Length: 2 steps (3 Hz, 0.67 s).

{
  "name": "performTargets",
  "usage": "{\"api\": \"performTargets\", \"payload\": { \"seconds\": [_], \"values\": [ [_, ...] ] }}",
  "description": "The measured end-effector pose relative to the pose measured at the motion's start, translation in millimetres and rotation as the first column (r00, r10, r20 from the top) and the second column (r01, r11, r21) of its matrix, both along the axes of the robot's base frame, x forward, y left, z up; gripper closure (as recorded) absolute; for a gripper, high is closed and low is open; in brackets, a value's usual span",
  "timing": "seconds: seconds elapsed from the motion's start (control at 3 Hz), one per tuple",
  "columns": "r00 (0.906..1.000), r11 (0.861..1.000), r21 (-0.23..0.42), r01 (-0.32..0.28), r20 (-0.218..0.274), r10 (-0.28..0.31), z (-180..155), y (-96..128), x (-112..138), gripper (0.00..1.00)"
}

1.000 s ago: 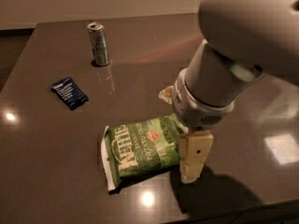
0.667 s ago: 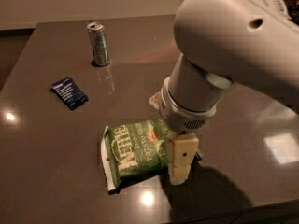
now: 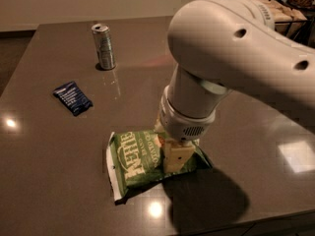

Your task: Move green jalapeno chip bag near redbull can

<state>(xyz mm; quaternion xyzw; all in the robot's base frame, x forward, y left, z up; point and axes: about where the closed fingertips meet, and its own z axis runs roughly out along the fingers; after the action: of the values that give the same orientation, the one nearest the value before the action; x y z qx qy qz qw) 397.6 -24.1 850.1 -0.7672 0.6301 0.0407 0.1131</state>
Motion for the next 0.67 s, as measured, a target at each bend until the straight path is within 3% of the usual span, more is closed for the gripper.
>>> {"api": "performTargets", "payload": {
  "seconds": [0.33,0.67],
  "values": [
    [1.0000,1.000,0.003,-0.001,0.007,0.001,4,2,2,0.65],
    [0.9992,0.999,0.007,0.038,0.015,-0.038,21,4,17,0.95]
  ]
}}
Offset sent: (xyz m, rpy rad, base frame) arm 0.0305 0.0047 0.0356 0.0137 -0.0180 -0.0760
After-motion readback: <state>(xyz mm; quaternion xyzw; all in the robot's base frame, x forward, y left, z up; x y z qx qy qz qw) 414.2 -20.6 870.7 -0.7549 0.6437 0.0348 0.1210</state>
